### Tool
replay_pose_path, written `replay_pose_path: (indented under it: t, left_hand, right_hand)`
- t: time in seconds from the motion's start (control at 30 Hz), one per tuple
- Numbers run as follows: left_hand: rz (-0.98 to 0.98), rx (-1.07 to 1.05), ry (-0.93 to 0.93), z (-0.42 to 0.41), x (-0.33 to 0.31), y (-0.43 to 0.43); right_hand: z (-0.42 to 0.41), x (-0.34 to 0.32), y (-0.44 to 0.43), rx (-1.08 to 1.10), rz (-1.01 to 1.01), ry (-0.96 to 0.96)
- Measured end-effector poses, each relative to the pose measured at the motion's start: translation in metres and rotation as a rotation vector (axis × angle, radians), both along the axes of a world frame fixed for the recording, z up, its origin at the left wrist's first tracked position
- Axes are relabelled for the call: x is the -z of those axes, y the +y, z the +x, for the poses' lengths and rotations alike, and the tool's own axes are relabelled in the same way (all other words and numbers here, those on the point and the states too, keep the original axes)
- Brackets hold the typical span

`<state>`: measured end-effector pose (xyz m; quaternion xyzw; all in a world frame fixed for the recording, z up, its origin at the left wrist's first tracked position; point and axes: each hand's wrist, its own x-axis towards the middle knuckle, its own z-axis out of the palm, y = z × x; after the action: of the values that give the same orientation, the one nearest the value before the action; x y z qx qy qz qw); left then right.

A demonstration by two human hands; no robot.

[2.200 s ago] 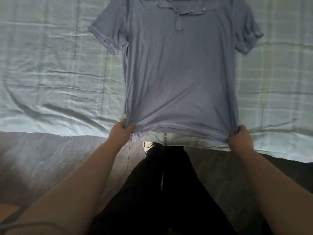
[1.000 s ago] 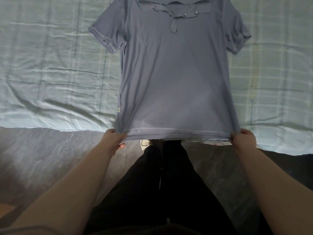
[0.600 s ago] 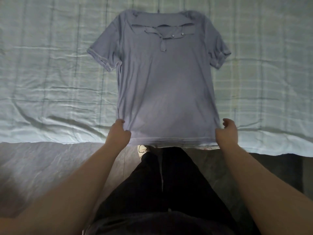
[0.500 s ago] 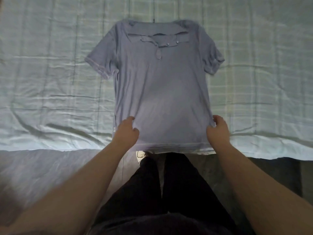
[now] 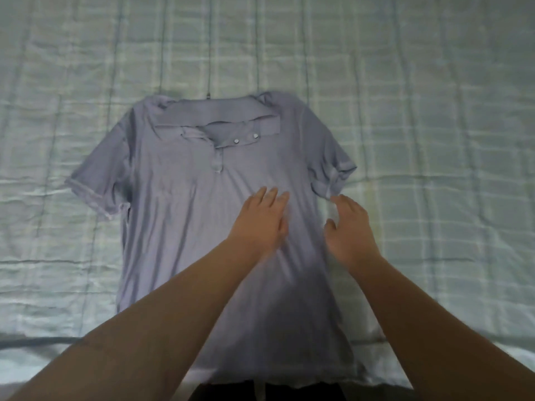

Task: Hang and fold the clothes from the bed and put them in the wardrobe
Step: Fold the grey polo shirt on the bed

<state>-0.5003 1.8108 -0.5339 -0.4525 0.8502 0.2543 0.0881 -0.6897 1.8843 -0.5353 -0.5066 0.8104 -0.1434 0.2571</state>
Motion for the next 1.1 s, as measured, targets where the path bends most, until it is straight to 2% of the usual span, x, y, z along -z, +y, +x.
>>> replay_pose_path:
  t: [0.17, 0.23, 0.3, 0.4, 0.5, 0.7, 0.77, 0.9, 1.03, 1.1]
  left_hand:
    - [-0.126, -0.014, 0.195, -0.082, 0.038, -0.044]
    - [-0.156, -0.048, 0.244, -0.113, 0.044, -0.044]
    - [-0.128, -0.116, 0.214, -0.137, 0.048, -0.038]
    - [-0.121, -0.185, 0.002, -0.158, 0.053, -0.038]
    - [-0.102, -0.17, -0.095, -0.171, 0.049, -0.043]
    - [-0.019, -0.27, 0.094, -0.207, 0.044, -0.042]
    - [0.042, -0.309, 0.115, -0.219, 0.044, -0.041]
    - [0.035, -0.368, 0.066, -0.234, 0.053, -0.038]
    - [0.024, -0.378, 0.09, -0.235, 0.055, -0.036]
    - [0.078, -0.416, 0.129, -0.234, 0.051, -0.038]
  right_hand:
    - [-0.067, 0.026, -0.071, 0.257, -0.12, -0.08]
    - [-0.087, 0.04, -0.097, 0.257, -0.088, -0.03]
    - [-0.098, 0.048, -0.121, 0.227, 0.01, 0.011]
    - [-0.105, 0.056, -0.141, 0.16, 0.158, 0.075]
    - [-0.115, 0.054, -0.149, 0.144, 0.113, 0.071]
    - [-0.158, 0.045, -0.154, 0.322, -0.004, -0.081]
    - [-0.167, 0.052, -0.156, 0.302, -0.018, -0.078]
    - [-0.179, 0.068, -0.162, 0.236, -0.035, -0.029]
    - [-0.184, 0.074, -0.168, 0.21, -0.013, 0.036]
    - [-0.182, 0.07, -0.169, 0.223, -0.046, 0.03]
